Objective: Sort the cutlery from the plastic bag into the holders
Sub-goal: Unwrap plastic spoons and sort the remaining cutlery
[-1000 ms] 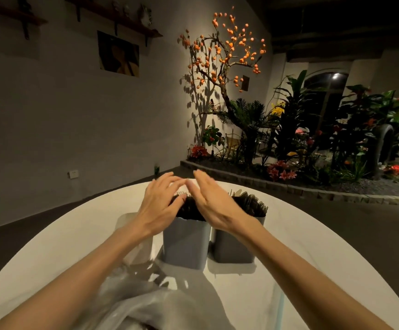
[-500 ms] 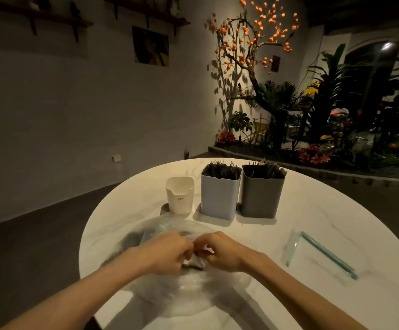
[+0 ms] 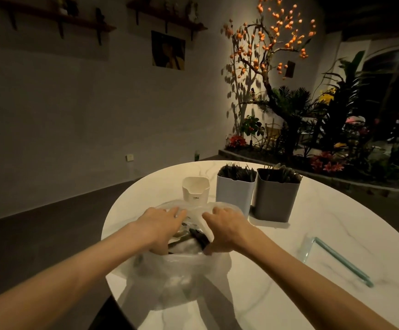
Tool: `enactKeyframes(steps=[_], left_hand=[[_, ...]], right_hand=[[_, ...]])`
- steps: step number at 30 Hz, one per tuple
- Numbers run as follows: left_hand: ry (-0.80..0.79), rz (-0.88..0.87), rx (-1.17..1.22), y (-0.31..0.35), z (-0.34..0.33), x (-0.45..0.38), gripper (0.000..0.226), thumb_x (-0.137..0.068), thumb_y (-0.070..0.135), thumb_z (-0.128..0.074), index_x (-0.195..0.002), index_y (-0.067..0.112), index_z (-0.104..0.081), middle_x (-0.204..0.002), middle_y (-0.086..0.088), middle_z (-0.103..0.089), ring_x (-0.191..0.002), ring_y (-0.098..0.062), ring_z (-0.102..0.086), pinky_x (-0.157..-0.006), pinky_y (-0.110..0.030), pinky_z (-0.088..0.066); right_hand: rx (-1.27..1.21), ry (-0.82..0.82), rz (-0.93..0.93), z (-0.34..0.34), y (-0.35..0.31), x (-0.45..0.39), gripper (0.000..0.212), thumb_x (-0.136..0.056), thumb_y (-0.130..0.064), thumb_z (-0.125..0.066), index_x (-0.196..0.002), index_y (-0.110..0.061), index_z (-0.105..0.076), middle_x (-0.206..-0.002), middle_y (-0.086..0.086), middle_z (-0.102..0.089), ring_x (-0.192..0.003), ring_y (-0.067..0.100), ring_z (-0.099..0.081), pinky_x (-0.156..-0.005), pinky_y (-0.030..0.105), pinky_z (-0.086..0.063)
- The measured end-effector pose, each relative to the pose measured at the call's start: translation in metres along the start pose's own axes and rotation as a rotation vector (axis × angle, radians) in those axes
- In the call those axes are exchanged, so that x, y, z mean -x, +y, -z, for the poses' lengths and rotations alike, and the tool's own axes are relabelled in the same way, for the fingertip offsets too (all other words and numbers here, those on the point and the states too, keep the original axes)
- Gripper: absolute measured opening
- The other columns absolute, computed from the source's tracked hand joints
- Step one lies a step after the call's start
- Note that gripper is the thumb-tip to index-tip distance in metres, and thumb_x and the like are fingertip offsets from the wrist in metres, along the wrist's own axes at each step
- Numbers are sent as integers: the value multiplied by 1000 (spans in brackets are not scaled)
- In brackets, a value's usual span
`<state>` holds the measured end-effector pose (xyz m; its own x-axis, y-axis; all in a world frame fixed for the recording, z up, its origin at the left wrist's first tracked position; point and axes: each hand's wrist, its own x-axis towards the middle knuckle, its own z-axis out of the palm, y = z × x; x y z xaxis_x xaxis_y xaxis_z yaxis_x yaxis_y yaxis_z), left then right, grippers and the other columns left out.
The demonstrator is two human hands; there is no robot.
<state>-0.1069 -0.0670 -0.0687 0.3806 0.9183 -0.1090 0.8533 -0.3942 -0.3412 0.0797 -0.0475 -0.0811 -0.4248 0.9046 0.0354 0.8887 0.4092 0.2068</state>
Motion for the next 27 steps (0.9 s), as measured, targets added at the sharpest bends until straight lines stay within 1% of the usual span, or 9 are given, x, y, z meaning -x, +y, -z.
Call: enactKeyframes(steps=[2,4,7,11,14,17,19,23,27], left_hand=[[20,-3,56,-5,-7,0,96,-82,40,-73,-153,17,-13,-146,-6,-38,-122,-31,-53,-84,-40,-44],[21,-10,126,-6,-10,0,104,-82,36,-74,-158,20,-4,-156,-5,-28,-132,-32,-46,-93,-41,-44],[54,-12,194,-6,-9,-3,101,-86,23,-70,-159,21,-1,-161,-3,-23,-137,-30,-42,-98,-40,-42],[108,-17,264,-12,-9,-9,93,-91,19,-64,-160,21,-1,-163,1,-21,-138,-27,-40,-98,-37,-41],[140,-22,300,-12,-6,-13,92,-93,20,-61,-161,21,1,-163,1,-19,-137,-28,-40,-96,-37,-40],[202,2,286,-8,-1,-17,93,-90,15,-62,-160,21,-1,-164,0,-18,-135,-28,-42,-93,-36,-39],[247,11,258,-6,0,-20,93,-90,15,-64,-160,22,-2,-164,-2,-17,-132,-28,-45,-90,-36,-41],[277,19,231,-8,-5,-26,95,-91,19,-66,-160,23,-1,-167,-3,-12,-131,-28,-47,-91,-39,-44],[273,21,246,-11,-11,-32,97,-90,25,-69,-160,26,-2,-167,-3,-12,-129,-27,-50,-92,-38,-46]], right_hand=[[-129,157,35,-1,-17,1,33,-87,-29,-72,-114,-10,-65,-114,11,-59,-100,27,-59,-80,38,-53],[-313,106,71,-8,-31,-7,12,-87,-9,-63,-97,-4,-69,-101,15,-65,-89,29,-61,-72,37,-51],[-464,-77,48,-24,-36,-26,21,-87,-17,-66,-102,-2,-67,-106,15,-66,-95,34,-63,-84,40,-55],[-422,-53,-53,-39,-25,-44,48,-89,-37,-68,-120,-2,-55,-119,17,-55,-110,32,-55,-89,36,-46],[-477,-61,-63,-43,-31,-59,35,-97,-31,-55,-112,0,-59,-115,21,-62,-105,35,-59,-87,39,-47],[-546,-23,-47,-52,-43,-78,26,-92,-27,-64,-103,-4,-69,-104,17,-69,-97,34,-65,-88,43,-53],[-524,-28,-57,-56,-48,-89,39,-91,-35,-65,-120,-9,-66,-117,14,-66,-108,31,-63,-96,41,-50],[-475,-98,-182,-69,-47,-107,68,-88,-45,-60,-146,-15,-40,-138,12,-46,-124,34,-51,-108,44,-42],[-504,-29,-140,-75,-44,-109,59,-84,-34,-66,-139,-22,-49,-140,8,-47,-119,29,-55,-103,41,-48]])
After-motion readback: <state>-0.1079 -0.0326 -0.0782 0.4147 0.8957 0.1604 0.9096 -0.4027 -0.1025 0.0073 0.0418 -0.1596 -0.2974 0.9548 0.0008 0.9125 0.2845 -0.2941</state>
